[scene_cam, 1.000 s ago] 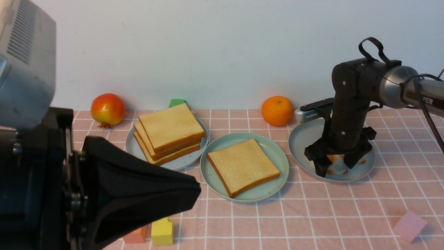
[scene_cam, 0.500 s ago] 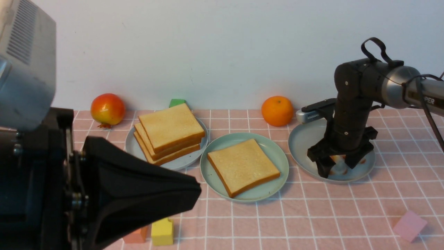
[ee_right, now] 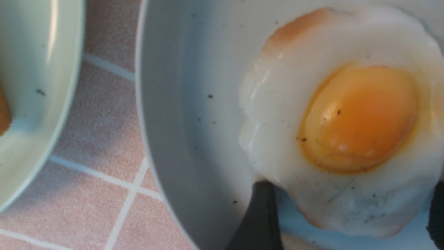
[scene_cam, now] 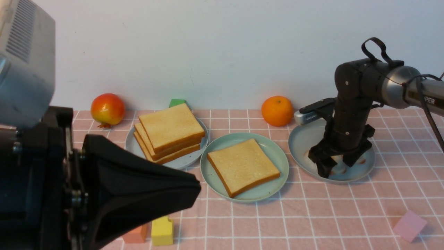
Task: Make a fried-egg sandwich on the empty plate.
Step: Use the right arm to grab a fried egg
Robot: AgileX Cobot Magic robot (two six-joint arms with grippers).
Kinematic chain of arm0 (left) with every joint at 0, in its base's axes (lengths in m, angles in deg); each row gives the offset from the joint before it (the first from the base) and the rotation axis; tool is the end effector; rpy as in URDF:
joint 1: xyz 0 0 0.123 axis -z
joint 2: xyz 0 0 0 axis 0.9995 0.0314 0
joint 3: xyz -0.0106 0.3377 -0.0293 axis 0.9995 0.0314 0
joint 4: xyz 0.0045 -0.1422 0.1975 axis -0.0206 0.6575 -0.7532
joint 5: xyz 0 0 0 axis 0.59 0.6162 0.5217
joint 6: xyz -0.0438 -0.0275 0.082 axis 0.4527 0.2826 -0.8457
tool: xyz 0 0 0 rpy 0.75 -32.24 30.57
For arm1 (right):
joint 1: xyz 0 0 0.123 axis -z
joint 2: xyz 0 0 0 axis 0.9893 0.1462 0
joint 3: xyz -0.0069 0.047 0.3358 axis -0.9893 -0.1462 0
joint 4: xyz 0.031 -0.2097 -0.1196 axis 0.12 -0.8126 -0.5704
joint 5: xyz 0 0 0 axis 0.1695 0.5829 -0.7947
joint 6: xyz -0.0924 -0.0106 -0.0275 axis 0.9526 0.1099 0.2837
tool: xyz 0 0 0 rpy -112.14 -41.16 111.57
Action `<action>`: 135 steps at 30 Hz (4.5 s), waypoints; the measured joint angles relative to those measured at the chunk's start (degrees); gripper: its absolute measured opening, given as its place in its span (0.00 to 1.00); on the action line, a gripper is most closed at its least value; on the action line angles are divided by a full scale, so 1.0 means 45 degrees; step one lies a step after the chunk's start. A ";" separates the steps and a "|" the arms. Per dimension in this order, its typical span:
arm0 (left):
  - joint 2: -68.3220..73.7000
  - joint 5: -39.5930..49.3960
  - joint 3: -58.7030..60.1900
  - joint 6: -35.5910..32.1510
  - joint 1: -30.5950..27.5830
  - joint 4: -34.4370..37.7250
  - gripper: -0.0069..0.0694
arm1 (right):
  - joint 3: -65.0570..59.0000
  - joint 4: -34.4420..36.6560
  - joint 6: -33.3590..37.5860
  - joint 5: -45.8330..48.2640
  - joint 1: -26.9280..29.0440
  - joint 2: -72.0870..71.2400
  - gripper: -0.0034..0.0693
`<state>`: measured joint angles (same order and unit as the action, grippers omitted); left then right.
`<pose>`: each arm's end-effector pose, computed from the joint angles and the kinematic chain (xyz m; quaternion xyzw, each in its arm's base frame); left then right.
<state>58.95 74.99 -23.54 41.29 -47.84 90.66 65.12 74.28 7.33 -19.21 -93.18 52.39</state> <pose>0.0630 -0.1035 0.4461 0.4097 0.6964 -0.3315 0.4870 0.4692 0.0946 0.1990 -0.2474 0.9679 -0.0105 0.0434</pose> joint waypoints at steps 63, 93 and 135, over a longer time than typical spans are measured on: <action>0.0014 -0.0197 0.0000 0.0000 0.0000 0.0096 0.14 | 0.0085 0.0512 0.0955 0.0289 -0.0274 -0.0164 0.30; 0.0014 0.0001 0.0000 0.0000 0.0000 0.0096 0.14 | 0.0004 0.2041 -0.2622 0.0110 0.0892 -0.0014 0.96; 0.0014 -0.0183 0.0000 0.0000 0.0000 0.0104 0.14 | 0.0007 0.1538 -0.2669 -0.0264 0.0466 -0.0428 0.43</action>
<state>59.01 74.17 -23.54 41.29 -47.84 91.13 65.16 81.20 -4.68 -20.40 -91.08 50.47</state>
